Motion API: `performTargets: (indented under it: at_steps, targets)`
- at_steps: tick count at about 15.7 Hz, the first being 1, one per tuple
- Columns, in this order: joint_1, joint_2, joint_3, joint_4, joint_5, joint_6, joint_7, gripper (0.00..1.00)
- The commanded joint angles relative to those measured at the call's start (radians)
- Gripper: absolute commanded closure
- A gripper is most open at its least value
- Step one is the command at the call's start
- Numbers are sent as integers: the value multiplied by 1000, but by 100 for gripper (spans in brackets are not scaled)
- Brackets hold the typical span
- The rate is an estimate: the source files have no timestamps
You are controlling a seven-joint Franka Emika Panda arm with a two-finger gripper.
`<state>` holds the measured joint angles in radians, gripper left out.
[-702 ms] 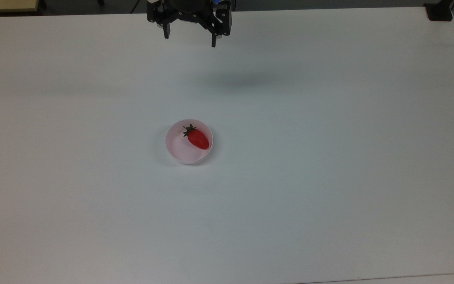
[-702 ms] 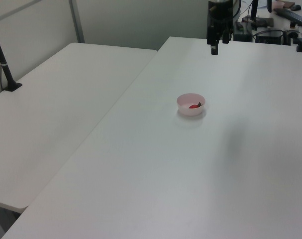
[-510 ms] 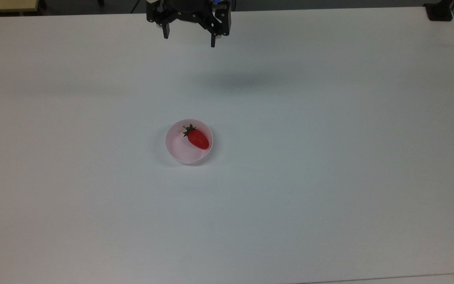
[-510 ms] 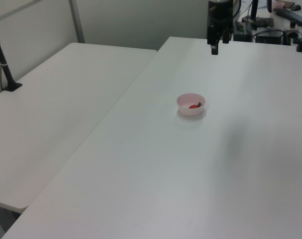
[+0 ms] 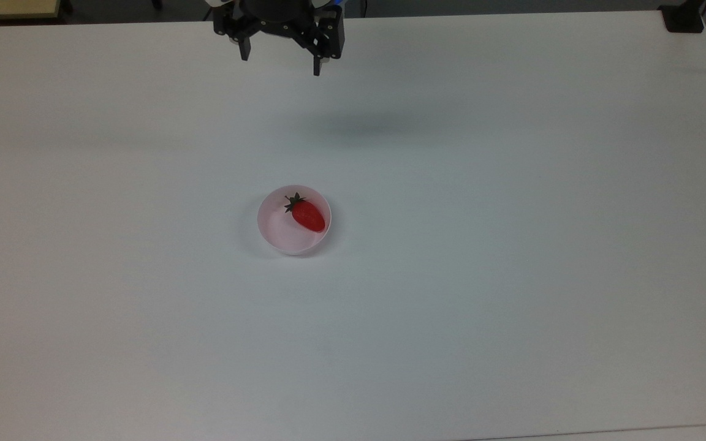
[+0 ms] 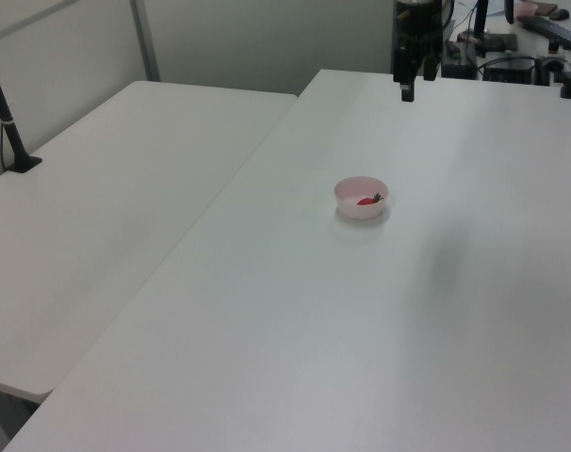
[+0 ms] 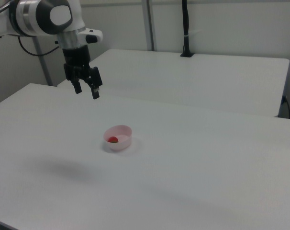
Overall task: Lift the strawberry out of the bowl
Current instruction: 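Move the open gripper over the pink bowl with the strawberry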
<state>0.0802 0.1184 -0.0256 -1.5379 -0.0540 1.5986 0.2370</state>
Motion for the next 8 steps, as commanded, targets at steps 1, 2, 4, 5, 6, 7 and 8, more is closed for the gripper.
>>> performTargets:
  at_steps: [1, 2, 4, 5, 6, 7, 8]
  targets:
    - [-19, 1, -5, -13, -9, 20, -31, 0]
    - [-20, 10, -5, -13, -10, 44, -50, 0]
    - [-34, 49, -7, -11, -13, 64, -144, 0]
    - [-43, 70, -7, -11, -12, 79, -201, 0]
    - [-49, 102, -7, -11, -12, 113, -241, 0]
    - [-49, 140, -5, -11, -12, 154, -252, 0]
    - [-51, 179, -7, -11, -12, 196, -254, 0]
